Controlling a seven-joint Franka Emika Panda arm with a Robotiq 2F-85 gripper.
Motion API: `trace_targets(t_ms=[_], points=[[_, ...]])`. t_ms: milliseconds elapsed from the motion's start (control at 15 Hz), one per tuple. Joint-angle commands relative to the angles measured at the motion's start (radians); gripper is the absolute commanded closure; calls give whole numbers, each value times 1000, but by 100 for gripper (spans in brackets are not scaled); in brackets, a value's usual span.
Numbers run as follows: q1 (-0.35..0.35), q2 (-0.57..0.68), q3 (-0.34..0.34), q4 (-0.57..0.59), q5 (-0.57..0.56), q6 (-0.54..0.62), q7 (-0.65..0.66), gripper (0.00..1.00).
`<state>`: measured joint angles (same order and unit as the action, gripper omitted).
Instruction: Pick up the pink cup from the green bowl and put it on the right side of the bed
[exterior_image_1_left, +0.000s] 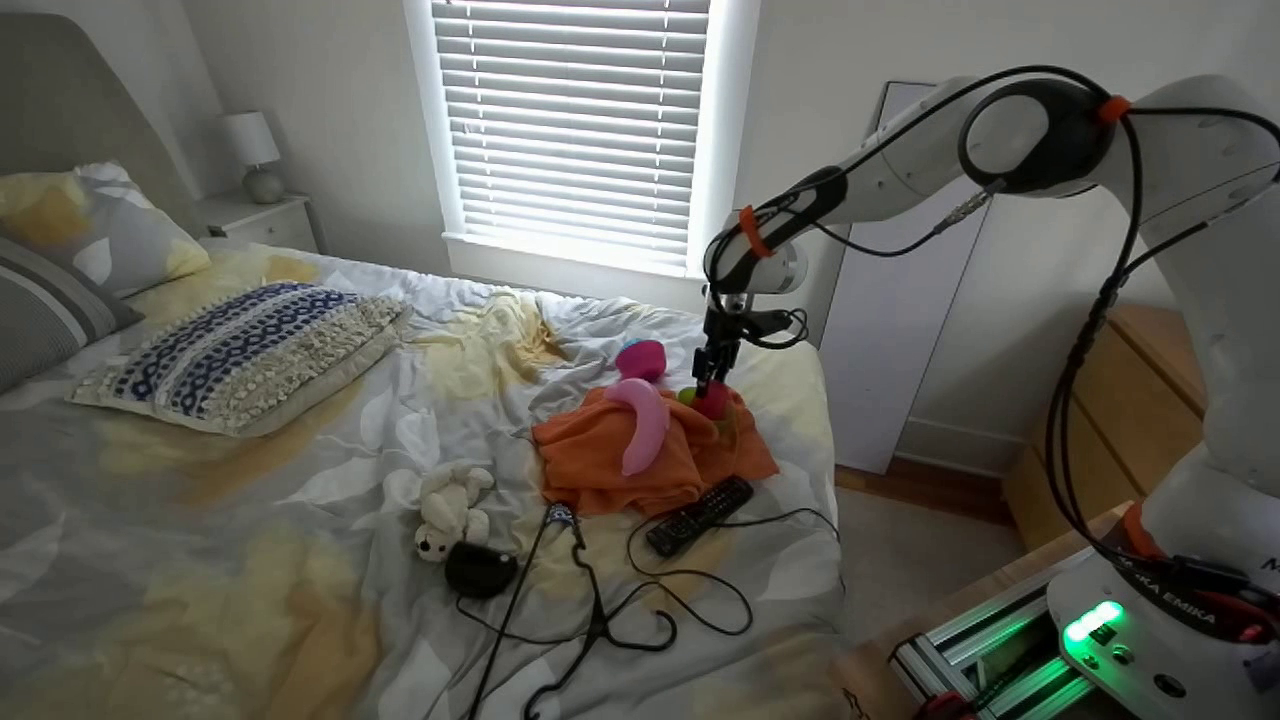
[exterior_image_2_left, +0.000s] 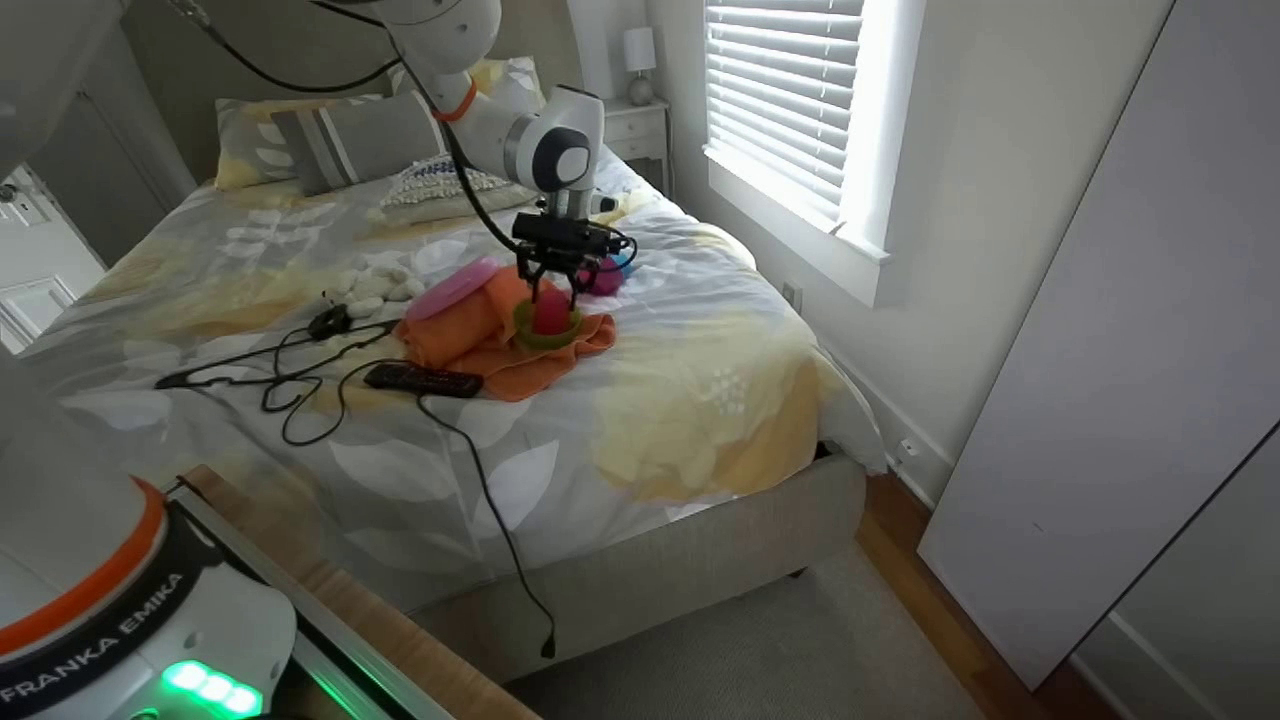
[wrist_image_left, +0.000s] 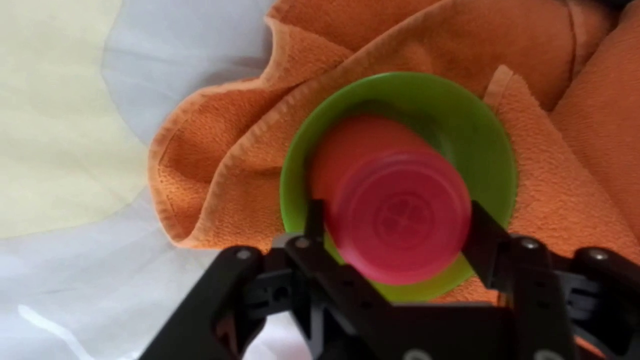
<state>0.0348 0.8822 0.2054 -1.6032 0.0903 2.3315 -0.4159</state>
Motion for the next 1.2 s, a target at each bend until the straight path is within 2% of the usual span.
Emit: trace_targets(t_ms=[0,67,333,533,867,1133], points=[[-5,-28,10,6,-13,-45,12,53],[-5,-58,10,-12,-11,-51,18,58],[-29,-166,4,-68,7,-39,28,58],[-94,-194,29,-81,65,39,-33,58],[-283,-77,153,-33,277,256,-275,58],[-441,76,303,23,423,406,-484,58]])
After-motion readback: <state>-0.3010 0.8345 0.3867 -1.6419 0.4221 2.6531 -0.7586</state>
